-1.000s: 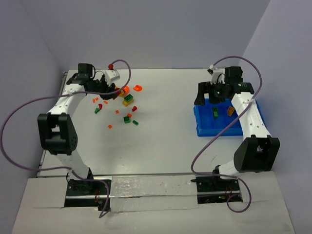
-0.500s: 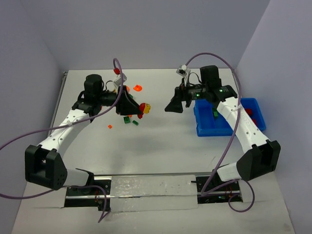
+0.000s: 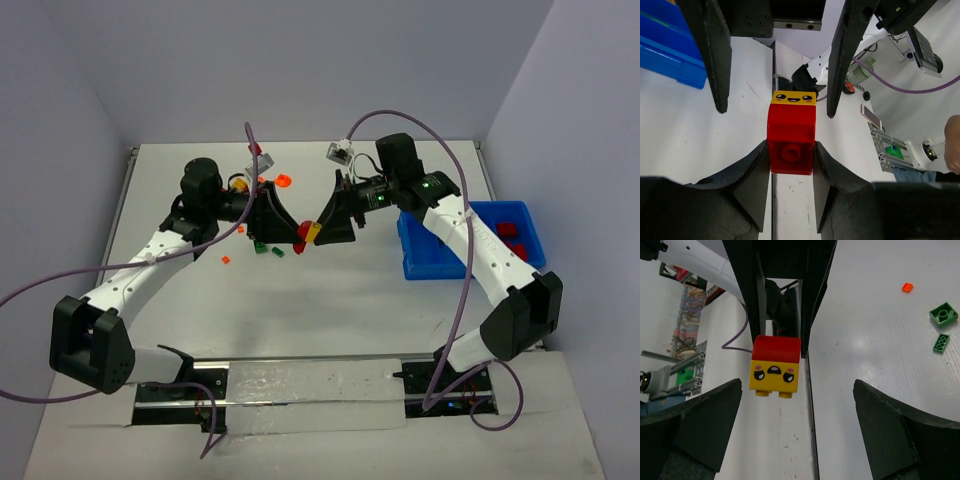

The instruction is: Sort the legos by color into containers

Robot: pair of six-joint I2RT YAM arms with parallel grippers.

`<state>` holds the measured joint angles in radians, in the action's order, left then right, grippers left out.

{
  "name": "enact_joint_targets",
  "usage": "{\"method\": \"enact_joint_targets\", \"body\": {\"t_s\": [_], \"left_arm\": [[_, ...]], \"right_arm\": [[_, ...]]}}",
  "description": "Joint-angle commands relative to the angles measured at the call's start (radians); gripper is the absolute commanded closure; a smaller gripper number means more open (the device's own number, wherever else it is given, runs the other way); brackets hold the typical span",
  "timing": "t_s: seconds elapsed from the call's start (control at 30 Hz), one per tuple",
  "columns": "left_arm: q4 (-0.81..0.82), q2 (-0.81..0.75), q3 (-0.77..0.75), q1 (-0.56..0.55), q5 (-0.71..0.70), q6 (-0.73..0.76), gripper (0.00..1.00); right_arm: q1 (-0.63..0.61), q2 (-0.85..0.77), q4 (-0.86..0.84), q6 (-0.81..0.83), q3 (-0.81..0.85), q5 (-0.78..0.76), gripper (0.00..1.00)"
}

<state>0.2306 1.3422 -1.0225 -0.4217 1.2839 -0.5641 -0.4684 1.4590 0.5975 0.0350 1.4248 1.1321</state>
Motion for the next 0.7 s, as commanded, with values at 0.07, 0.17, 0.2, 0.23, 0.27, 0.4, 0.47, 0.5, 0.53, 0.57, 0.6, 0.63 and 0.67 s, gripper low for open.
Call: {"method": "enact_joint_targets", "body": {"t_s": [0.07,0.17,0.2,0.23,0.27,0.4,0.47,0.5,0.53,0.57,0.6,0.63,0.67], "left_arm": [[-0.023,-0.006,-0.040,-0.018,0.003,0.037,1.00],[-0.062,-0.004,-0.052,-0.020,-0.013,0.079,1.00],[-0.071,-0.004,-0.053,-0.020,-0.018,0.087,1.00],[-0.086,-0.002,-0.056,-0.020,-0.025,0.098,1.00],[-0.100,0.000,-0.059,-0.020,-0.031,0.110,1.00],[-0.139,0.003,-0.064,-0.016,-0.056,0.143,1.00],[-0.154,0.004,-0.067,-0.004,-0.079,0.159,1.00],[-0.150,0.005,-0.066,0.004,-0.085,0.156,1.00],[-0.134,0.005,-0.064,0.019,-0.087,0.145,1.00],[-0.116,0.007,-0.063,0.036,-0.087,0.132,1.00],[-0.107,0.010,-0.066,0.047,-0.085,0.119,1.00],[-0.095,0.015,-0.071,0.063,-0.082,0.105,1.00],[-0.082,0.020,-0.078,0.084,-0.077,0.095,1.00]], "right_arm": [[-0.012,0.029,-0.059,-0.075,0.051,0.079,0.08],[-0.012,0.034,-0.083,-0.093,0.047,0.089,0.30],[-0.012,0.034,-0.085,-0.096,0.046,0.089,0.33],[-0.012,0.032,-0.085,-0.096,0.044,0.088,0.38],[-0.012,0.031,-0.085,-0.095,0.042,0.087,0.43],[-0.007,0.015,-0.075,-0.080,0.024,0.080,0.63],[0.005,-0.010,-0.064,-0.059,-0.001,0.074,0.73],[0.018,-0.018,-0.059,-0.053,-0.013,0.072,0.79],[0.044,-0.029,-0.045,-0.029,-0.037,0.071,0.85],[0.069,-0.037,-0.025,0.001,-0.060,0.073,0.88],[0.088,-0.041,-0.001,0.027,-0.068,0.076,0.88],[0.108,-0.043,0.032,0.062,-0.073,0.075,0.89],[0.128,-0.043,0.092,0.104,-0.076,0.067,0.90]]}}
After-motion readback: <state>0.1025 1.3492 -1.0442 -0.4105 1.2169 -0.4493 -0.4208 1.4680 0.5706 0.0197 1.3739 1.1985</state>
